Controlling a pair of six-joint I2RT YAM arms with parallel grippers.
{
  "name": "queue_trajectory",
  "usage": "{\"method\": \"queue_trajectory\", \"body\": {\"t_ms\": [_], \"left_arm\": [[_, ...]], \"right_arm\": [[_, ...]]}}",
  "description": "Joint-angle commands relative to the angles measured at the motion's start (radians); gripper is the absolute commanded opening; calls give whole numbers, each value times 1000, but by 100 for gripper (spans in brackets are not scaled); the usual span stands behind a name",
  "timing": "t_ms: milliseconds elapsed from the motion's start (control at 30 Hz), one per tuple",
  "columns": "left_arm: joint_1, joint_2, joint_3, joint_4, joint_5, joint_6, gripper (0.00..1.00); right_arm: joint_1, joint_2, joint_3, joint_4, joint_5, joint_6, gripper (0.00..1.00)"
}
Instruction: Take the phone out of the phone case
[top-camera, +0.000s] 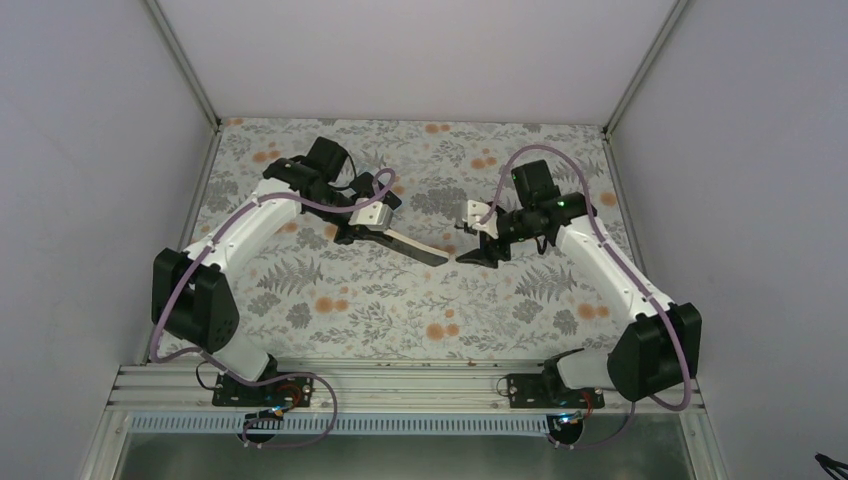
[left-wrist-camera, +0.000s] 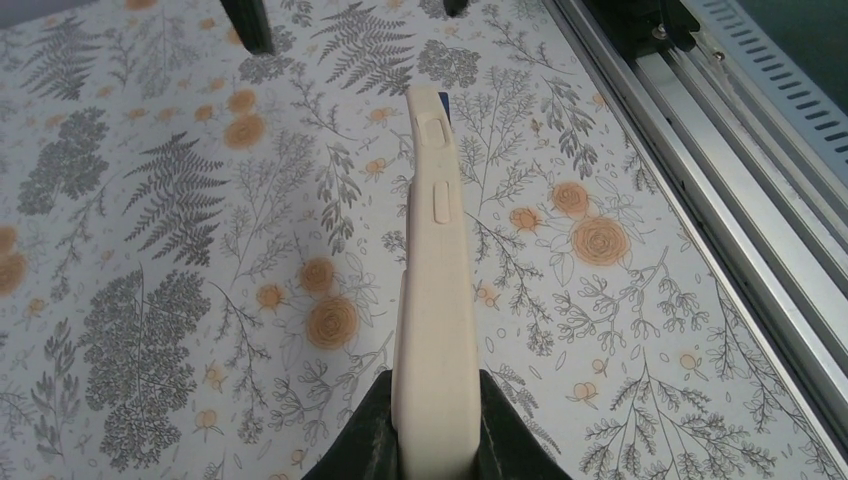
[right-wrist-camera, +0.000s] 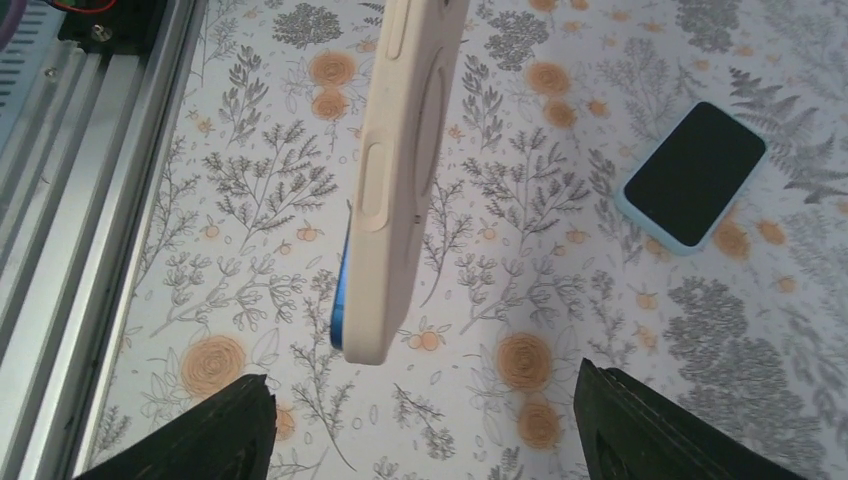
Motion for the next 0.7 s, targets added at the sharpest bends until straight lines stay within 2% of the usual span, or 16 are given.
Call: {"method": "queue_trajectory", "body": {"t_ms": [0,267,667], "left_arm": [[3,-12,29,41,81,1,2],[2,-20,26,45,93,-7,2],[2,-24,24,51,97,-16,2]], "right_arm": [[8,-15,-64,87,-52,71,77],[20,-27,-95,185,-52,130,77],[33,4,-92,197,-43,134,76]]}}
